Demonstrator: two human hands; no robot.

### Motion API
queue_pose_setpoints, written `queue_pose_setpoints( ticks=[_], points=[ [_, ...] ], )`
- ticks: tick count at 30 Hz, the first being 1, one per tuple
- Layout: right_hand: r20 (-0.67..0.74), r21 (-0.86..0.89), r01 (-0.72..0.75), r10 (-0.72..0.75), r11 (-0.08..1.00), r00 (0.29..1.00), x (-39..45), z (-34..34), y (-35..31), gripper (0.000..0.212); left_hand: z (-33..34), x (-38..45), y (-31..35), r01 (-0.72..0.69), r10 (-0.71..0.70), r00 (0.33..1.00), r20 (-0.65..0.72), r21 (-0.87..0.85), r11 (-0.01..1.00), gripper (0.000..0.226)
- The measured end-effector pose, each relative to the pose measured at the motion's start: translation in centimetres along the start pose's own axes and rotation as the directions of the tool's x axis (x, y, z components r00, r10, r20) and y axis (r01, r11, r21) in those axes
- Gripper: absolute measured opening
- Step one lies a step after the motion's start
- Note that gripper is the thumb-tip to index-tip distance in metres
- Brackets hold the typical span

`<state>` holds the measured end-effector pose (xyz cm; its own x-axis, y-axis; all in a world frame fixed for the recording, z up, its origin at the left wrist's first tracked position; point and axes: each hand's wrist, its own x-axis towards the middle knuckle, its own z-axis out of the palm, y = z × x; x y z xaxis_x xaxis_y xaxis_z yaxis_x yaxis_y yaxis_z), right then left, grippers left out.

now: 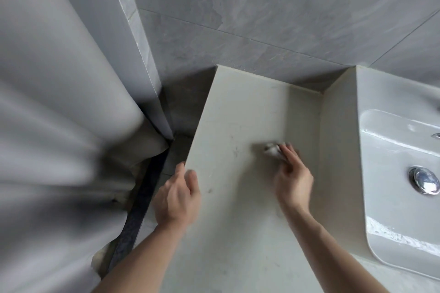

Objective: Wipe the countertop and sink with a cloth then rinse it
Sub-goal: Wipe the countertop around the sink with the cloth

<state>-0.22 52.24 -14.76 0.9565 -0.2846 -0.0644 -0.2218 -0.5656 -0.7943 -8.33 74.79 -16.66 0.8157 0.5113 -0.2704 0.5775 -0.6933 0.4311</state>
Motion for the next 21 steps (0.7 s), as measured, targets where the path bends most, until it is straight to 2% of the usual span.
queue_pose_setpoints(
  ticks=[4,7,9,11,13,15,16,18,21],
  points=[
    [-0.075,-0.163,-0.081,0.069,0.983,0.995,-3.5,-0.2,3.3,0.054,-0.2,-0.2,0.1,-0.005,0.005,1.000,0.005,-0.020,1.000,0.054],
    [-0.077,-0.163,-0.062,0.050,0.985,0.996,-6.2,3.3,1.7,0.061,-0.4,-0.1,0.1,0.005,-0.005,1.000,0.003,-0.002,1.000,0.051],
    [0.005,-0.118,0.015,-0.015,0.993,1.000,-7.8,6.0,-1.1,0.068,-0.5,-0.1,0.2,0.005,-0.005,1.000,0.008,0.007,1.000,0.047],
    [0.116,-0.034,0.082,-0.078,0.996,0.990,-8.6,8.4,-4.5,0.064,-0.6,-0.4,0.2,-0.033,0.033,0.999,0.001,-0.018,0.999,0.038],
    [0.224,0.092,0.077,-0.096,0.993,0.970,-8.1,10.8,-8.1,0.053,-0.7,-0.3,0.0,-0.045,0.045,0.999,0.032,0.012,0.999,0.026],
    [0.315,0.208,-0.001,-0.066,0.978,0.947,-6.8,13.3,-10.9,0.047,-0.5,0.0,-0.3,-0.016,0.004,0.994,0.111,0.103,0.995,0.021],
    [0.354,0.254,-0.058,-0.037,0.965,0.935,-5.9,14.4,-11.9,0.048,-0.5,0.0,-0.3,0.001,-0.017,0.993,0.119,0.131,0.991,0.023],
    [0.398,0.289,-0.124,-0.001,0.949,0.917,-4.3,15.5,-13.1,0.047,-0.2,-0.1,-0.4,0.006,-0.011,0.998,0.066,0.068,0.998,0.032],
    [0.333,0.293,-0.051,-0.052,0.955,0.941,-2.3,13.6,-12.8,0.042,0.0,-0.2,-0.1,-0.007,0.007,1.000,-0.011,-0.026,1.000,0.049]
  ],
)
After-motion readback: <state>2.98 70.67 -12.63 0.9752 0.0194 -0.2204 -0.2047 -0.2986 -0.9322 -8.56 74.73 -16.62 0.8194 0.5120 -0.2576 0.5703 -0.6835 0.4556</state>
